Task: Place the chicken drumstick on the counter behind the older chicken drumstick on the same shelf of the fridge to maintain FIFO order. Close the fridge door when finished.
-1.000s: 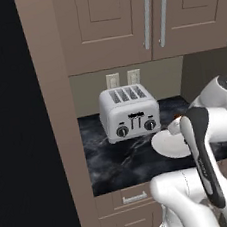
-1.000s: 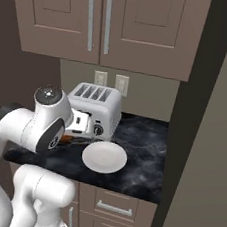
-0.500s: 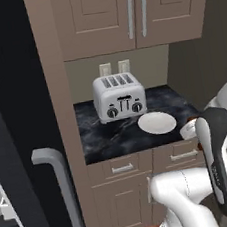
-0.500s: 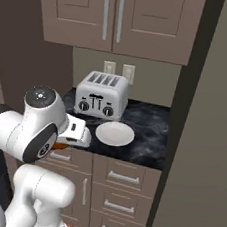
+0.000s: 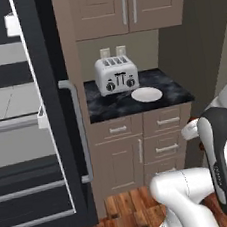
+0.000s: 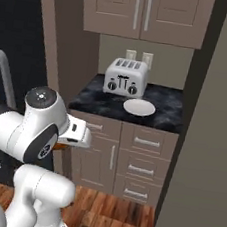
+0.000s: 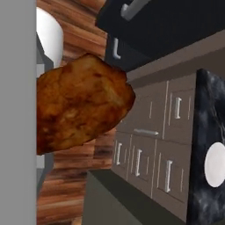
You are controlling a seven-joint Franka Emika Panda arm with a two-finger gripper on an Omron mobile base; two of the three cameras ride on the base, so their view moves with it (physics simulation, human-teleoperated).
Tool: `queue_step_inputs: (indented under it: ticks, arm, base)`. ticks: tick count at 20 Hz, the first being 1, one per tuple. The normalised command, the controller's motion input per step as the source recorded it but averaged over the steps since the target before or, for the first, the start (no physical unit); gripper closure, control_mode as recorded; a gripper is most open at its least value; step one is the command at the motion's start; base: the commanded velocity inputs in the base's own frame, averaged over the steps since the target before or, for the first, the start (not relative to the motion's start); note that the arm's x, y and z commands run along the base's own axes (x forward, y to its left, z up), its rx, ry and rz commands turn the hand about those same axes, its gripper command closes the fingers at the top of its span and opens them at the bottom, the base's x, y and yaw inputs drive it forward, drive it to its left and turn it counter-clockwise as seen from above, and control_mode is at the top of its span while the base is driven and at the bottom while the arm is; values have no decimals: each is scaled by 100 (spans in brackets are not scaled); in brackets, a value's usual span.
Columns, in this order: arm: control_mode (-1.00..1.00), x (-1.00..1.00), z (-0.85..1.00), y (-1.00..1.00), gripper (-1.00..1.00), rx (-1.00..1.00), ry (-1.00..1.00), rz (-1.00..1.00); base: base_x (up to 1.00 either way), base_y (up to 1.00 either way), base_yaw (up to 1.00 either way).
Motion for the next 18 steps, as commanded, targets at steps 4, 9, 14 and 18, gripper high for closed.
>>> queue_step_inputs:
  ticks: [4,9,14,18]
  arm:
    - [100,0,0,0,100,0,0,0]
    - [100,0,0,0,100,0,0,0]
    - [100,0,0,0,100,0,0,0]
    - [100,0,0,0,100,0,0,0]
  base:
    - [-100,83,21]
    - [-81,100,26]
    - [-4,100,11]
    - [62,100,0]
